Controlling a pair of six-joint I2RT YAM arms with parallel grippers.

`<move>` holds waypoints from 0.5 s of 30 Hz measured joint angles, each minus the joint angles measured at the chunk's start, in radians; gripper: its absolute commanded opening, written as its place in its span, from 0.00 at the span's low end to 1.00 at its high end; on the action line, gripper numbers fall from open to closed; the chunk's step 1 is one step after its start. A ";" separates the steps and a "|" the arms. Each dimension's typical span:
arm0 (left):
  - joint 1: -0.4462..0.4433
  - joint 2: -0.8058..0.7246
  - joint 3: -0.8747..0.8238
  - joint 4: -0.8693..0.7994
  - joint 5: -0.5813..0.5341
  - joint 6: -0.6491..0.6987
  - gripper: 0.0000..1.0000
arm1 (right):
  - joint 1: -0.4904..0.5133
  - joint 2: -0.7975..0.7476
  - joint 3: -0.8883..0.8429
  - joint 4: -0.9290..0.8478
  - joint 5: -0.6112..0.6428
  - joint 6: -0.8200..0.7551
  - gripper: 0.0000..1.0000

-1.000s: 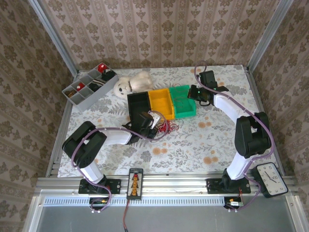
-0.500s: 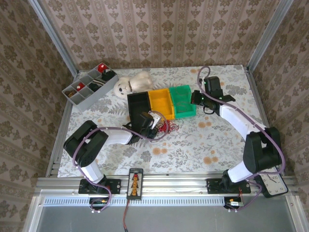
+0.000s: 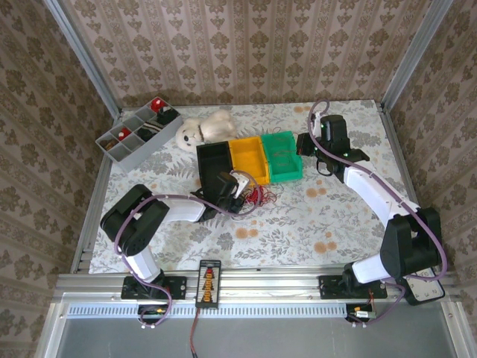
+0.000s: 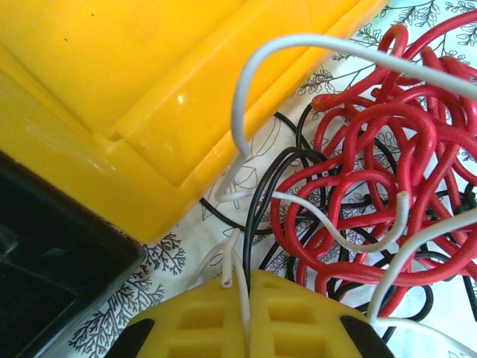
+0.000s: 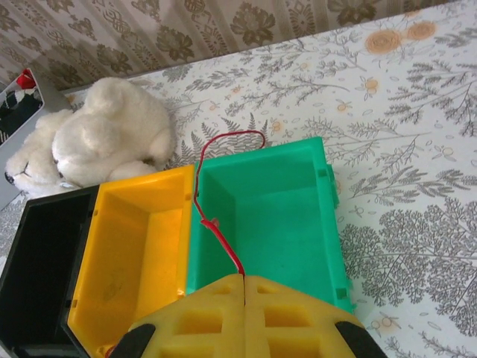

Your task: Untangle the cables

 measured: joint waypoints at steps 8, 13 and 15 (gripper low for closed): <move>0.001 0.004 0.000 0.005 0.002 0.000 0.00 | 0.000 0.066 0.062 0.030 0.038 -0.026 0.00; 0.001 0.004 0.001 0.005 0.003 0.000 0.00 | 0.000 0.119 0.098 0.059 0.042 -0.033 0.00; 0.001 0.004 0.002 0.004 0.005 0.000 0.00 | 0.000 0.146 0.135 0.062 0.043 -0.045 0.00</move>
